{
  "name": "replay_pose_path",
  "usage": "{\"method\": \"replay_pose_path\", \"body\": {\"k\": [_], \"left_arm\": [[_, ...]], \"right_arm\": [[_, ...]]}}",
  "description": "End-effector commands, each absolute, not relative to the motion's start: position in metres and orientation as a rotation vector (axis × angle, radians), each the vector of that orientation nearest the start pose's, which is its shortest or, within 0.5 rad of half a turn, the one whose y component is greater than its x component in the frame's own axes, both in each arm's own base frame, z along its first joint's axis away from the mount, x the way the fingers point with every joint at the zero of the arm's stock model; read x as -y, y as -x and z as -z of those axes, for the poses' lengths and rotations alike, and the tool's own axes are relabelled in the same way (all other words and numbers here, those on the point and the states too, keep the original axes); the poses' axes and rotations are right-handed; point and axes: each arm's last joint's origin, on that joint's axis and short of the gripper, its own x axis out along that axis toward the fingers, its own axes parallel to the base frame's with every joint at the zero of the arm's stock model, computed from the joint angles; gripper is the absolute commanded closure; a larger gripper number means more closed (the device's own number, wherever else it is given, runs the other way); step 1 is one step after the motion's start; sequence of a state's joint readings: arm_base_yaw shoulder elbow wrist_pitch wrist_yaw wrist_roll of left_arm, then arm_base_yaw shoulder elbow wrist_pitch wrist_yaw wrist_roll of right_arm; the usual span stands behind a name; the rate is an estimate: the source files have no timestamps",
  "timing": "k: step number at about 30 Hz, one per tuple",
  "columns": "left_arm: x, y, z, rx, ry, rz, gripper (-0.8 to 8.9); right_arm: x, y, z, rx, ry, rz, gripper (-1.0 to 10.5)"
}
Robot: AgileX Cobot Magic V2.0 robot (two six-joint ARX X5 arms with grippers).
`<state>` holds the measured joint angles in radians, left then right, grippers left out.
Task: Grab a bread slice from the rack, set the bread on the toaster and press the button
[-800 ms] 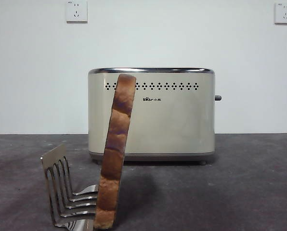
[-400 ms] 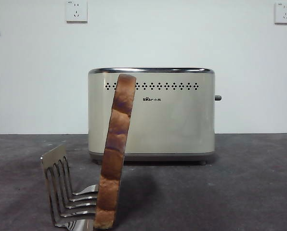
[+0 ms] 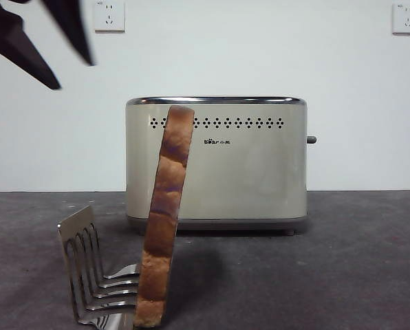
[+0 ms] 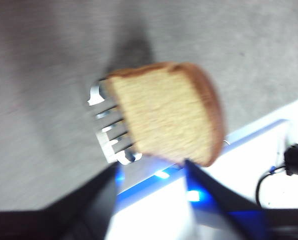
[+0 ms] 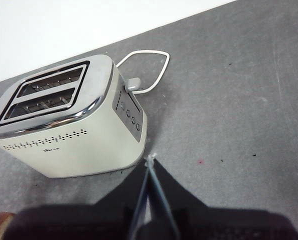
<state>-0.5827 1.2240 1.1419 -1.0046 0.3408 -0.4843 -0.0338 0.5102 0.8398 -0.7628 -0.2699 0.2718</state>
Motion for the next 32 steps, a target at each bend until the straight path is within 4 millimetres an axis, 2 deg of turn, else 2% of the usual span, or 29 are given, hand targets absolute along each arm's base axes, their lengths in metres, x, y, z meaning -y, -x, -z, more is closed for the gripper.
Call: {"method": "replay_pose_path", "body": {"k": [1, 7, 11, 19, 27, 32], "left_arm": [[0.146, -0.181, -0.306, -1.278, 0.278, 0.569, 4.31], [0.173, -0.183, -0.303, -1.331, 0.256, 0.598, 4.31], [0.189, -0.191, -0.306, -1.361, 0.225, 0.591, 4.32], [0.219, -0.21, -0.311, -1.426, 0.074, 0.448, 4.36], [0.25, -0.219, -0.282, -1.482, -0.014, 0.421, 4.36], [0.256, -0.222, -0.269, -1.524, -0.042, 0.4, 4.36]], "right_arm": [[-0.005, -0.091, -0.33, -0.455, -0.321, -0.179, 9.5], [-0.005, -0.097, -0.328, -0.477, -0.325, -0.177, 9.5], [-0.005, -0.097, -0.327, -0.486, -0.333, -0.174, 9.5], [-0.005, -0.097, -0.327, -0.489, -0.332, -0.173, 9.5], [-0.005, -0.097, -0.327, -0.492, -0.333, -0.173, 9.5], [-0.005, -0.097, -0.327, -0.492, -0.332, -0.173, 9.5]]}}
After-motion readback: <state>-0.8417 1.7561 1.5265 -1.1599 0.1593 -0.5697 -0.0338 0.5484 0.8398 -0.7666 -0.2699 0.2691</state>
